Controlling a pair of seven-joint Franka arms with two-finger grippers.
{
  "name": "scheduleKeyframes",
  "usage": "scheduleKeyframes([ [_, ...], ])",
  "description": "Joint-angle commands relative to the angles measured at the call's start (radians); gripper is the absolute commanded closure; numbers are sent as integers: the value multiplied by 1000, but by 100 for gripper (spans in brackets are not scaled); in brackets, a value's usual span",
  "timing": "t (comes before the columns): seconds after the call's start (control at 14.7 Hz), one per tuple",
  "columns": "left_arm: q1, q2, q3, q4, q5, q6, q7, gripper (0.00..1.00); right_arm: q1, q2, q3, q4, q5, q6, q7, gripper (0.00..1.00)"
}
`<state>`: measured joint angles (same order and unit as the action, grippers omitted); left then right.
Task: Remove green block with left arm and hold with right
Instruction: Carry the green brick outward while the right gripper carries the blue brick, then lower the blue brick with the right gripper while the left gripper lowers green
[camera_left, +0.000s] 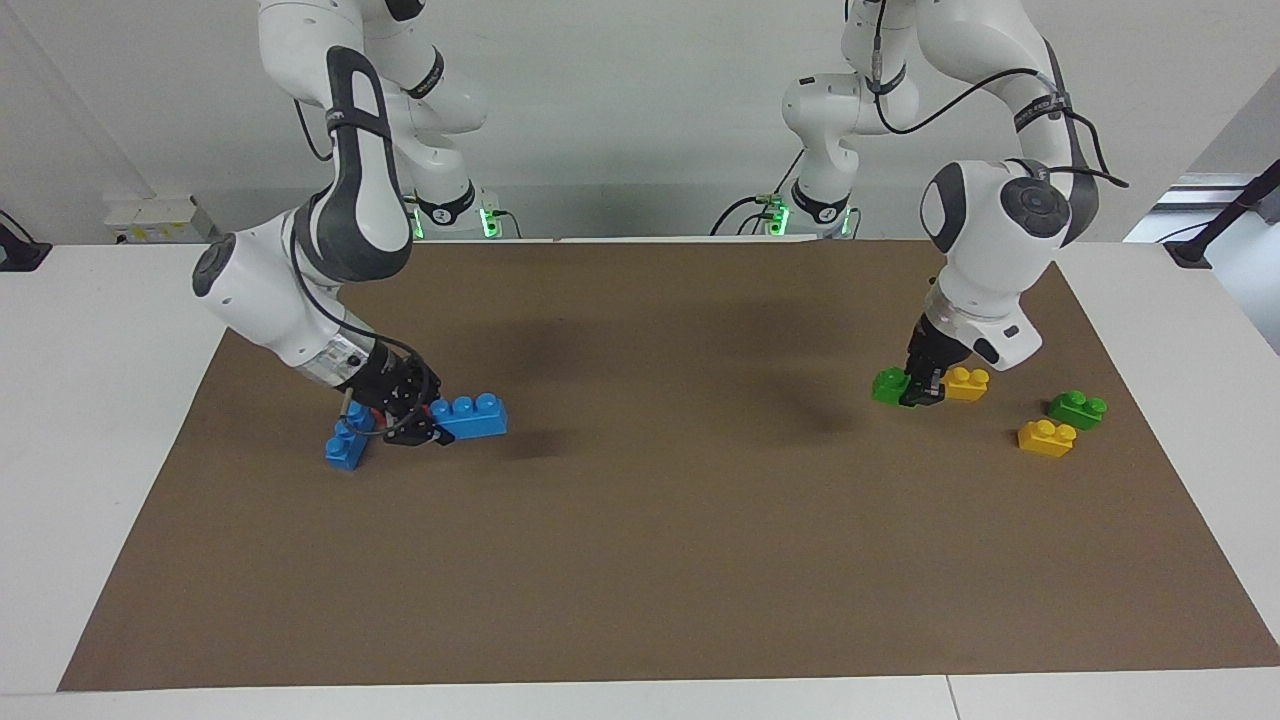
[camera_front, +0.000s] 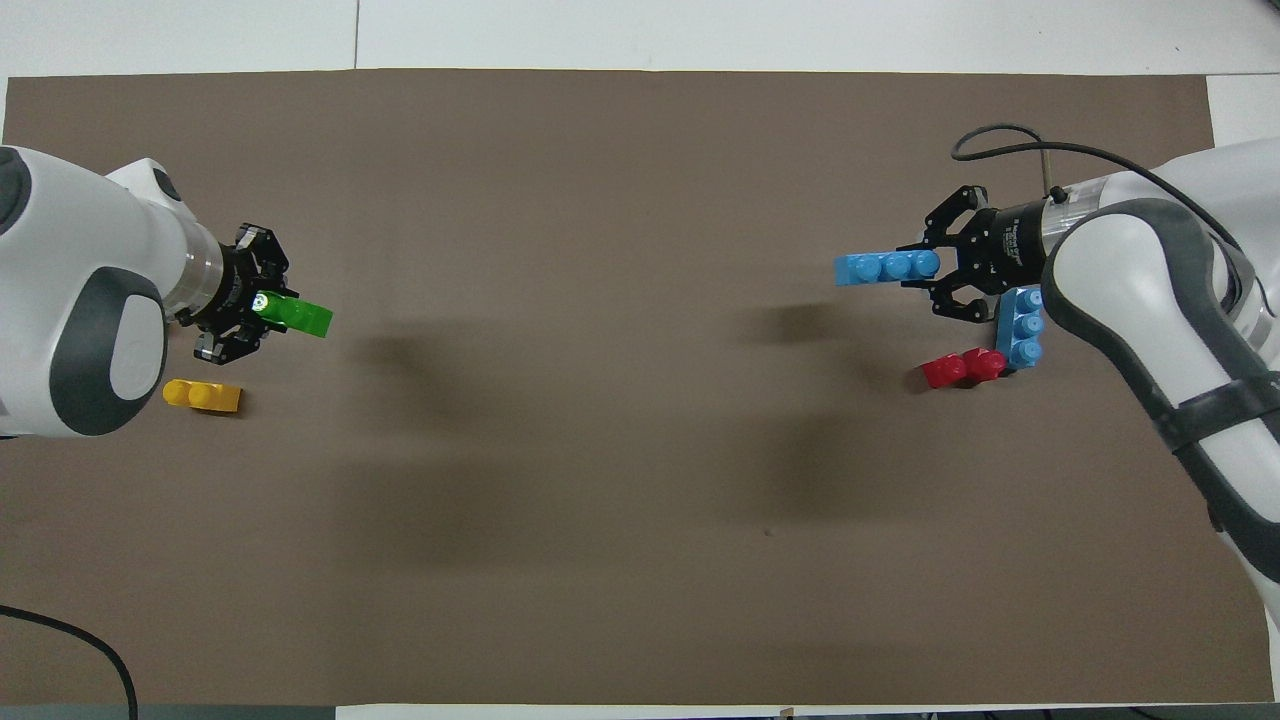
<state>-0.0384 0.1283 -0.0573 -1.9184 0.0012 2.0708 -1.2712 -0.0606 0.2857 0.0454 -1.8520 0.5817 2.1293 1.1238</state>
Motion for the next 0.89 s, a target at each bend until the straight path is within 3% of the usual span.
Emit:
scheduleKeyframes([
  [0.0,60,-1,-12,-22,-1,37,123,100,-53,82,13,51,-16,-17,-59,100],
  [0.41,153,53,-10,-25,-1,138,294,100,-104,128,5,39,-23,-9,-55,100],
  [0.82,190,131,-9,-18,0,245,326,100,-105,139,2,-41,-23,97,-59,100],
])
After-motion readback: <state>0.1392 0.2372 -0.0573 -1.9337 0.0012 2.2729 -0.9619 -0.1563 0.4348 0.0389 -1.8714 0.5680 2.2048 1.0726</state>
